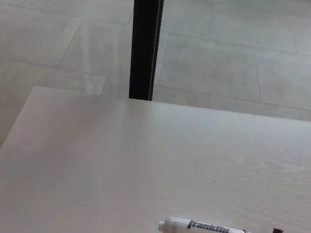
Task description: The robot uses its left hand to lift the air pump kept on the middle of the desk and use the right hand to pull out the handle
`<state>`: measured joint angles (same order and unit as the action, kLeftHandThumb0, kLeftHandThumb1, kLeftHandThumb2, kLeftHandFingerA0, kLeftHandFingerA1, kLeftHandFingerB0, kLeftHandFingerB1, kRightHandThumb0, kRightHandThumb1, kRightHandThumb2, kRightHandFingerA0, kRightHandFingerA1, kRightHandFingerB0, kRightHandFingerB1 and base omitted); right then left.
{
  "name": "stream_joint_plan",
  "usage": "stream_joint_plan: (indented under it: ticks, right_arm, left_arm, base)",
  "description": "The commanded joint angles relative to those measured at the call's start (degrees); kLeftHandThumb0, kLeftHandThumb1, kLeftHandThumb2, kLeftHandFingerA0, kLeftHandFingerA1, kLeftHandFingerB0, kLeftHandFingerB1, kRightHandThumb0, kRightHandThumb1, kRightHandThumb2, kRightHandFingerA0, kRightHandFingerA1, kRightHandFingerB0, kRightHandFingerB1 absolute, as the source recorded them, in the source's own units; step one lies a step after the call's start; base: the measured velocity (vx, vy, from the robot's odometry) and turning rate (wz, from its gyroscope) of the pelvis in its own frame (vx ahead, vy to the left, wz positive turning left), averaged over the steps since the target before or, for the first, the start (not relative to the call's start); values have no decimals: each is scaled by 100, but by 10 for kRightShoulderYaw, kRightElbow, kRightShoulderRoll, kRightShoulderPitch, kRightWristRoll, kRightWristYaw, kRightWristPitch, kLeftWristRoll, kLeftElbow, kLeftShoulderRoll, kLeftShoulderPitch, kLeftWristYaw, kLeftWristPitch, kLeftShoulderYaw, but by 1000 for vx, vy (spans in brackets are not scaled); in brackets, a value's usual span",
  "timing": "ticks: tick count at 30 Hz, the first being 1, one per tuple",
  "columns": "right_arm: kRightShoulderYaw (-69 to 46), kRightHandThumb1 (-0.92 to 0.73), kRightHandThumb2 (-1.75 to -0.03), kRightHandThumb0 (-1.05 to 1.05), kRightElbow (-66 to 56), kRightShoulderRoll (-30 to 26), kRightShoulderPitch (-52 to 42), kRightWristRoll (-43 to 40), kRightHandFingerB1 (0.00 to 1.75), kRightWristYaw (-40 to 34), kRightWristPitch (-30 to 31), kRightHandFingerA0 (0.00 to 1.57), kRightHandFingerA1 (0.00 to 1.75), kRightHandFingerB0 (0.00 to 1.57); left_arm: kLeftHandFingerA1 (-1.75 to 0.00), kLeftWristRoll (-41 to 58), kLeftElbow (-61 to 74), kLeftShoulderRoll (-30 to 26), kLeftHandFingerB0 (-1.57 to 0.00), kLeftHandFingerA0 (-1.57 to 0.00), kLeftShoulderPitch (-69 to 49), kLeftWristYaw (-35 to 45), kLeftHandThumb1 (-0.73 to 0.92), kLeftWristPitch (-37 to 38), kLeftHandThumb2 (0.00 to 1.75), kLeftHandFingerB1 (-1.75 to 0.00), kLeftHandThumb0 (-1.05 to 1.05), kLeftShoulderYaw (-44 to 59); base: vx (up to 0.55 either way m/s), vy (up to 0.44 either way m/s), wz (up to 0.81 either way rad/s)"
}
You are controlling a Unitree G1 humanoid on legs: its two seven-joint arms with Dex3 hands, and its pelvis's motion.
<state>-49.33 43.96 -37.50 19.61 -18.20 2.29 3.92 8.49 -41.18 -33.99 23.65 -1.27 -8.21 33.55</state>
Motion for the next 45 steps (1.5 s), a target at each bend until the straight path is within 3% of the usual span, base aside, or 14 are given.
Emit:
stream_joint_plan:
  ticks: [1, 3, 4, 7, 8, 21, 23, 32, 33, 34, 35, 37, 44, 45]
  right_arm:
    - [86, -69, -61, -79, -130, -2, 60, 18, 51, -15, 22, 54, 75, 33]
    - [113, -54, -97, -71, -177, 13, 59, 28, 57, -22, 28, 50, 73, 29]
    - [147, -72, -61, -69, -243, 31, 51, 43, 49, -29, 40, 48, 70, 33]
    - [175, -72, -61, -70, -300, 47, 32, 51, 47, -24, 37, 46, 70, 32]
    - [190, -73, -62, -62, -323, 59, 27, 51, 39, -21, 36, 45, 62, 34]
    - [259, -73, -61, -49, -325, 164, 22, 61, 36, -43, 9, 49, 53, 32]
    - [261, -74, -61, -48, -321, 167, 21, 66, 36, -52, 16, 51, 52, 33]
    - [248, -77, -62, -36, -311, 170, 25, 55, 37, -58, 30, 52, 54, 35]
    - [248, -60, -90, -44, -311, 171, 23, 55, 51, -57, 29, 51, 65, 31]
    - [248, -60, -89, -43, -312, 171, 22, 56, 51, -59, 30, 52, 65, 32]
    - [249, -60, -88, -42, -317, 170, 20, 59, 51, -62, 36, 54, 66, 34]
    - [249, -74, -61, -36, -319, 169, 19, 58, 38, -63, 41, 59, 58, 41]
    - [237, -75, -62, -33, -313, 176, 21, 37, 42, -57, 33, 56, 69, 45]
    - [236, -75, -62, -33, -311, 176, 21, 34, 43, -55, 31, 55, 70, 46]
  left_arm:
    - [-62, -71, 175, 23, -54, -55, 93, -69, 66, -94, 59, -53, -58, -109]
    - [-61, -88, 213, 43, -53, -56, 106, -65, 64, -100, 59, -49, -58, -152]
    - [-59, -108, 251, 69, -53, -58, 120, -57, 62, -106, 59, -49, -57, -200]
    - [-72, -147, 257, 96, -42, -62, 123, -72, 45, -78, 90, -58, -45, -251]
    - [-59, -178, 255, 112, -55, -67, 119, -82, 60, -51, 58, -49, -54, -285]
    - [-72, -316, 306, 222, -56, -67, 95, -55, 57, -76, 57, -52, -62, -570]
    - [-74, -337, 299, 239, -47, -61, 95, -37, 43, -86, 84, -61, -54, -623]
    - [-69, -542, 274, 240, -43, -49, 168, 67, 71, -208, 61, -50, -66, -843]
    - [-65, -585, 274, 246, -44, -51, 178, 91, 66, -235, 62, -49, -70, -877]
    - [-71, -608, 277, 257, -34, -52, 178, 98, 54, -258, 98, -56, -67, -899]
    - [-63, -617, 281, 262, -41, -46, 178, 107, 69, -271, 61, -48, -69, -912]
    - [-63, -621, 293, 266, -41, -46, 177, 122, 69, -290, 61, -49, -68, -926]
    - [-61, -652, 319, 276, -33, -38, 187, 189, 73, -350, 62, -46, -75, -971]
    - [-66, -658, 320, 278, -21, -38, 187, 196, 60, -358, 101, -52, -77, -977]
  base:
    - [0, 0, 0]
    - [0, 0, 0]
    - [0, 0, 0]
    - [0, 0, 0]
    - [0, 0, 0]
    - [0, 0, 0]
    - [0, 0, 0]
    - [0, 0, 0]
    - [0, 0, 0]
    - [0, 0, 0]
    - [0, 0, 0]
    - [0, 0, 0]
    - [0, 0, 0]
    - [0, 0, 0]
